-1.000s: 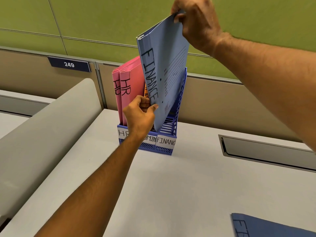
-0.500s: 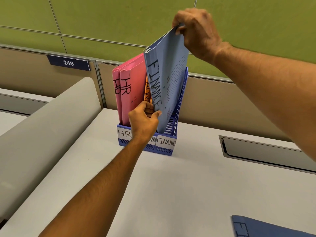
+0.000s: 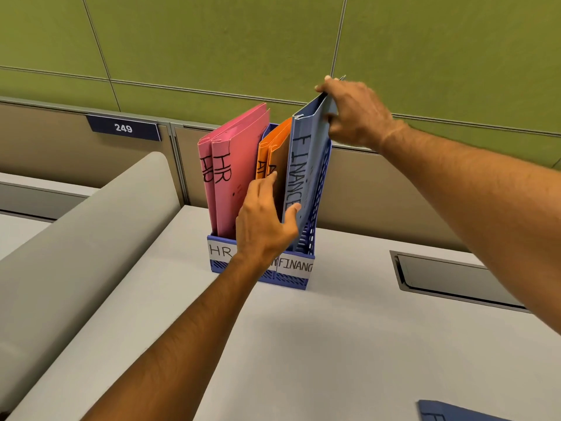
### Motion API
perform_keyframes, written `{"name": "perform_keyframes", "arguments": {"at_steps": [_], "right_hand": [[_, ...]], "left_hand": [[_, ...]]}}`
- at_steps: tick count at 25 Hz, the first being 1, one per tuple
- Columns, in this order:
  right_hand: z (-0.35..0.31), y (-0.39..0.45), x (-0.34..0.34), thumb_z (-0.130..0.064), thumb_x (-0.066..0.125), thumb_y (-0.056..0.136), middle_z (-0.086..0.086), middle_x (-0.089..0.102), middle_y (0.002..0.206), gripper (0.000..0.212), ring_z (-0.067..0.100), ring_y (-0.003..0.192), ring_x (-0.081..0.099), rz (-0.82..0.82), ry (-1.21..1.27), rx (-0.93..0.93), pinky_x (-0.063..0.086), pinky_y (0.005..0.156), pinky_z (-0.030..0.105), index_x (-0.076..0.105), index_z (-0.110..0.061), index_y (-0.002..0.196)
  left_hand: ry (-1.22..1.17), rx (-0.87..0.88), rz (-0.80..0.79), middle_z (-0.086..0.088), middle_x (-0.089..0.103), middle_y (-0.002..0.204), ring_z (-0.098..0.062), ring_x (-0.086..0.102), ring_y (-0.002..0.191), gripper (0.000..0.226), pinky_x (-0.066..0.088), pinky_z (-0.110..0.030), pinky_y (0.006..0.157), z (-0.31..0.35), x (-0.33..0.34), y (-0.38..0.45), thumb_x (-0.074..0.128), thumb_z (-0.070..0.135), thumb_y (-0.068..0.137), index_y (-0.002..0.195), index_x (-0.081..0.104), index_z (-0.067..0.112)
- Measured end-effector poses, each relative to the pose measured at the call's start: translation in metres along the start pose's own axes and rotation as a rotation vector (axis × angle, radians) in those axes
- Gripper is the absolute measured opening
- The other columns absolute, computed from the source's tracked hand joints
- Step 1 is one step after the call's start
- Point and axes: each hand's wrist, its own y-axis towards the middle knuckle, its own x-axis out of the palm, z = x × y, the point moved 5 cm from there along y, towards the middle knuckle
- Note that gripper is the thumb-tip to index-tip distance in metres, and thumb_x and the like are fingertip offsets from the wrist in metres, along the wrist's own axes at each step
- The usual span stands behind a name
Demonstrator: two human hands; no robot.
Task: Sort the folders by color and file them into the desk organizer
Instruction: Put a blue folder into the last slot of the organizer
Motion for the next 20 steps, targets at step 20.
{"name": "perform_keyframes", "arguments": {"at_steps": [20], "right_hand": [[0.0,-0.08,0.051,-0.051,0.062,0.078,0.014,0.004,0.162,0.104,0.027,0.149,0.009,-0.208,0.079,0.042,0.017,0.121,0.046,0.002,-0.012,0.153]], "left_hand": [[0.344,0.172,-0.168,-0.015,-0.005,0.161,-0.026,-0.007,0.149,0.112,0.006,-0.046,0.121,0.019,0.01,-0.015,0.049,0.07,0.074,0.153,0.0,0.007]]}}
